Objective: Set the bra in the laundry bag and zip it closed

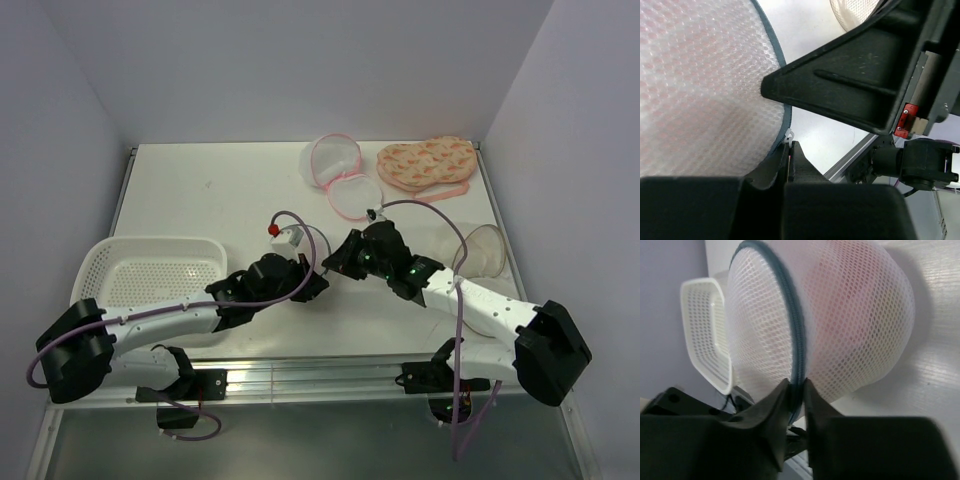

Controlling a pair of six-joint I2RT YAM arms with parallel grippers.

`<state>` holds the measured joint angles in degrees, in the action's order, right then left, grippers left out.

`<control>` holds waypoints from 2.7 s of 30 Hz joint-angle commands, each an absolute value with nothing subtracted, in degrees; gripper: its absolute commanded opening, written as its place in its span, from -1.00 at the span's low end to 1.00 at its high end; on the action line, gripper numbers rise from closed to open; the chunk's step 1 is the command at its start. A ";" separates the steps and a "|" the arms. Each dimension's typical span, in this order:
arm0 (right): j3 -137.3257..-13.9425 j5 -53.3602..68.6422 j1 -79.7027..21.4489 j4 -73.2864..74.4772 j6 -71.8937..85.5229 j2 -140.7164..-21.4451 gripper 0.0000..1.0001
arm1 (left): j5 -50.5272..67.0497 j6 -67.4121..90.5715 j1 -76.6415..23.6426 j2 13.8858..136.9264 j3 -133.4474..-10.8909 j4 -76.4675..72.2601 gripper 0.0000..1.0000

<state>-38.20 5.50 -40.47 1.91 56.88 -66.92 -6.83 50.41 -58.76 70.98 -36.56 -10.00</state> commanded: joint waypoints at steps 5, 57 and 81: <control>-41.66 9.65 -35.52 -1.05 53.71 -70.48 -0.89 | -9.05 50.36 -59.06 64.78 -32.97 -8.09 -1.00; -43.07 5.44 -41.13 5.81 52.11 -68.11 0.34 | -10.72 50.36 -60.91 70.05 -38.41 -11.16 -1.00; -45.35 6.24 -37.71 4.04 50.98 -73.48 -0.92 | -13.53 53.78 -60.64 55.48 -29.98 -3.44 -1.00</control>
<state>-42.72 7.62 -39.51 4.21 53.06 -72.58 -12.36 52.36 -60.58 60.42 -31.59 -4.84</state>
